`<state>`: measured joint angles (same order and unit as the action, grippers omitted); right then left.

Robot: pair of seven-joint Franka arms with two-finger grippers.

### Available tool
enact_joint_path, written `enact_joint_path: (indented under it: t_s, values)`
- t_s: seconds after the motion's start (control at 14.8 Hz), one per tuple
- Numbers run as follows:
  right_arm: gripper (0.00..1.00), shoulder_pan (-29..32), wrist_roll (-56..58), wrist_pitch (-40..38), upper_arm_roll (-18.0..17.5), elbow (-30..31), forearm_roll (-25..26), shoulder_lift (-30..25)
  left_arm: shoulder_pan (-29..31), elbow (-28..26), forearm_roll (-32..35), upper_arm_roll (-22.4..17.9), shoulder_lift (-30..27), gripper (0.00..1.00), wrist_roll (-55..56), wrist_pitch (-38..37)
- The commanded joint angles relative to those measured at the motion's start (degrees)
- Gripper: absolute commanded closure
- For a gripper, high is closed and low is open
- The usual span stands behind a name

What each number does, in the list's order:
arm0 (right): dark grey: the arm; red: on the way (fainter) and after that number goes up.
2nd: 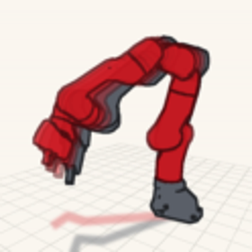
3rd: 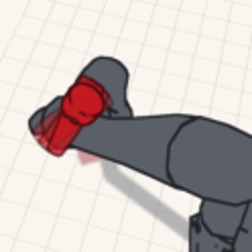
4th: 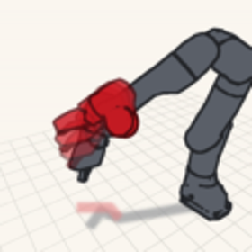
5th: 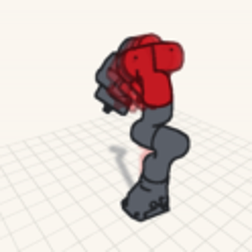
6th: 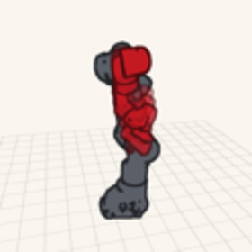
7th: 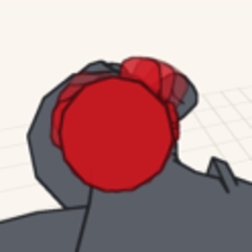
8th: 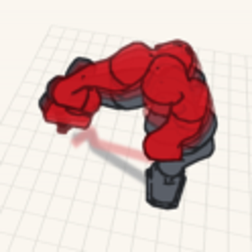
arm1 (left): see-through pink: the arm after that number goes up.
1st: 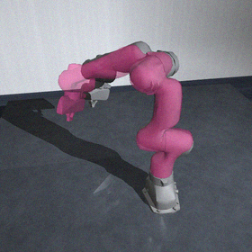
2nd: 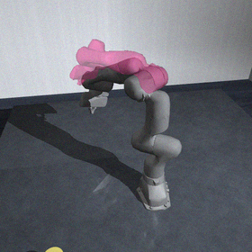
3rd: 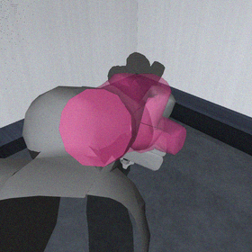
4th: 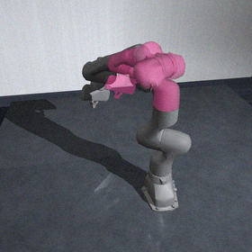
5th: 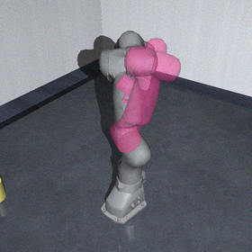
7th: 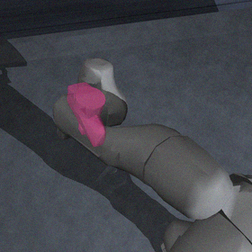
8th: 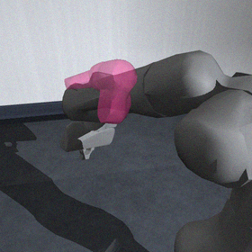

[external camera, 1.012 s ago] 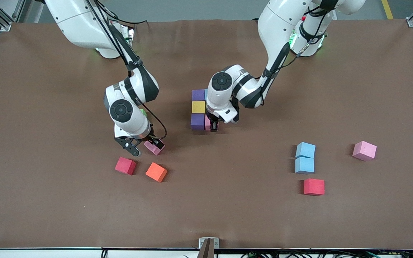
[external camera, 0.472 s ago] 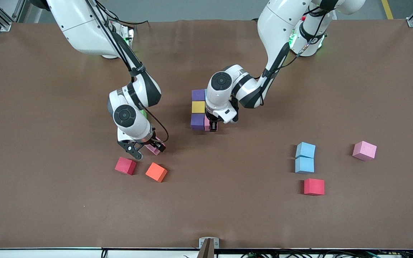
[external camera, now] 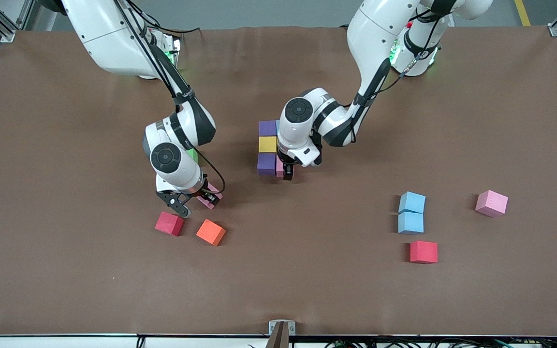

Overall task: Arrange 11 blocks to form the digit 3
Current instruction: 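Set the pink cube beside purple while the right gripper grasps another pink, then release the pink cube with the left gripper while the right gripper carries pink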

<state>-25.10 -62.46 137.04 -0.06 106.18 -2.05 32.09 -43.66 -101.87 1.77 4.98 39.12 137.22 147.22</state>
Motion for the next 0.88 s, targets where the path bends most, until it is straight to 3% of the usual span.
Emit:
enact_joint_path:
  t_s: [0.0,0.13,0.27,0.61,0.81]
  values:
    - [0.53,0.40,-0.64,-0.01,-0.30,-0.45,0.29,0.26,-0.37,0.62,1.21,-0.24,-0.35,0.00,0.25,-0.44]
    - [0.78,0.22,-0.55,-0.01,-0.30,-0.53,0.29,0.26,-0.37,0.62,1.21,-0.24,-2.63,0.00,0.25,-2.89]
    - [0.97,-0.21,0.14,-0.36,-0.30,-1.06,0.29,0.26,-0.20,0.62,1.21,-0.24,-5.88,0.00,0.16,-5.44]
    - [1.00,-1.18,4.19,-0.45,-0.56,-2.73,0.12,0.26,1.55,1.49,1.21,-0.76,-14.67,0.00,-4.48,-12.64]
    - [1.00,-1.88,8.22,-0.54,-0.56,-3.78,0.12,0.26,6.20,7.36,1.21,-0.67,-16.18,0.00,-10.98,-20.01]
